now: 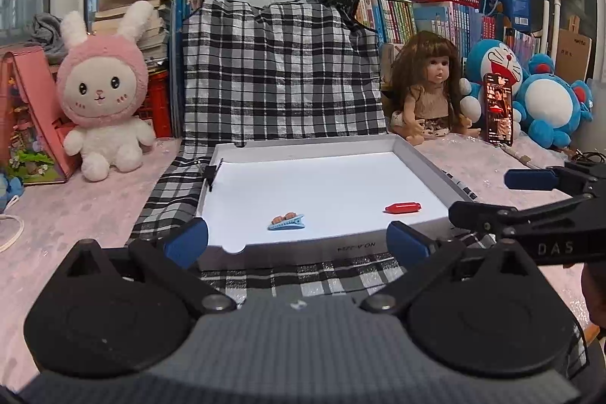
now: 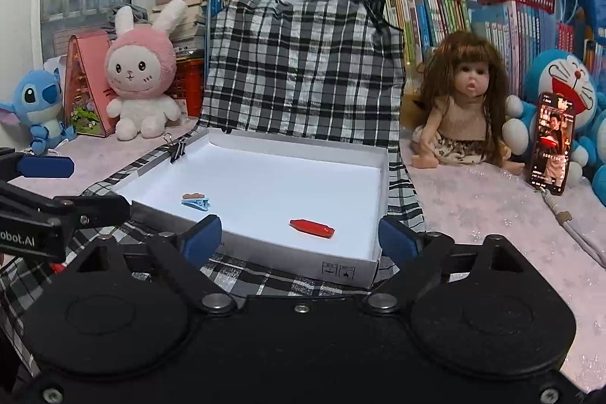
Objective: Organize rigid objects
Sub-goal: 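Withdraw both open tools from the box back toward the table items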
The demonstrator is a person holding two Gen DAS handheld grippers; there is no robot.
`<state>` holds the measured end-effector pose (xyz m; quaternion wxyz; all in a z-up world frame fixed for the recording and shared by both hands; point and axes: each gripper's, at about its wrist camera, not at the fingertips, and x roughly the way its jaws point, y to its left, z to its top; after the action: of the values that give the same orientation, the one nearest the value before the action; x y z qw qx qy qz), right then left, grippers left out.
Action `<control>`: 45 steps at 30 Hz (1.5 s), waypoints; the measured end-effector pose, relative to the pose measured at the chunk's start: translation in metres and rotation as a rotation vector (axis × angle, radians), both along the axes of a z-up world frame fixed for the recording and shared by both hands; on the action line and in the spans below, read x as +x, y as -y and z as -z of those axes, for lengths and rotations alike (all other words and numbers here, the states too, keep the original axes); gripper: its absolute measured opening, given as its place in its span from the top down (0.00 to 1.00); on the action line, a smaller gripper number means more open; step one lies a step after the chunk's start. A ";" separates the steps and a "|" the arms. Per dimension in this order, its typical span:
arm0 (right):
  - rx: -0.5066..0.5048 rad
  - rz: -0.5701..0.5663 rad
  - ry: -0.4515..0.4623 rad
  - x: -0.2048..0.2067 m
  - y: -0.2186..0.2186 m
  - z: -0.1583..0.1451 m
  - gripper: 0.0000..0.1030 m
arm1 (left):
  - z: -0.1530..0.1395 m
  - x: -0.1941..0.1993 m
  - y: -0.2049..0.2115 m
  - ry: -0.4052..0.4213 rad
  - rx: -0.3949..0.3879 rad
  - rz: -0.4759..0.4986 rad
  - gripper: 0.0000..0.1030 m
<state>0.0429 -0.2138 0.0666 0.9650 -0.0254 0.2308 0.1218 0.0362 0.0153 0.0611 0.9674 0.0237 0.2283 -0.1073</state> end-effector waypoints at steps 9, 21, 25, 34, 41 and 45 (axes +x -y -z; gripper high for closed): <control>0.015 0.017 0.020 -0.024 0.001 0.013 0.06 | 0.012 -0.016 -0.013 -0.014 -0.041 -0.045 0.00; 0.039 0.071 0.002 -0.039 0.010 0.029 0.05 | 0.028 -0.030 -0.021 -0.011 -0.053 -0.072 0.00; 0.040 0.082 0.011 -0.044 0.011 0.031 0.04 | 0.031 -0.034 -0.021 0.001 -0.039 -0.077 0.00; 0.021 0.099 0.031 -0.058 0.009 0.036 0.02 | 0.037 -0.042 -0.027 0.002 -0.055 -0.103 0.00; 0.009 0.116 0.034 -0.068 0.007 0.041 0.02 | 0.042 -0.047 -0.029 -0.002 -0.050 -0.119 0.00; 0.012 0.118 0.022 -0.071 0.007 0.045 0.02 | 0.046 -0.050 -0.030 -0.008 -0.047 -0.125 0.00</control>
<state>-0.0277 -0.2204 0.0211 0.9731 -0.0071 0.2207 0.0659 -0.0138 0.0450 0.0156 0.9716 -0.0138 0.2304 -0.0522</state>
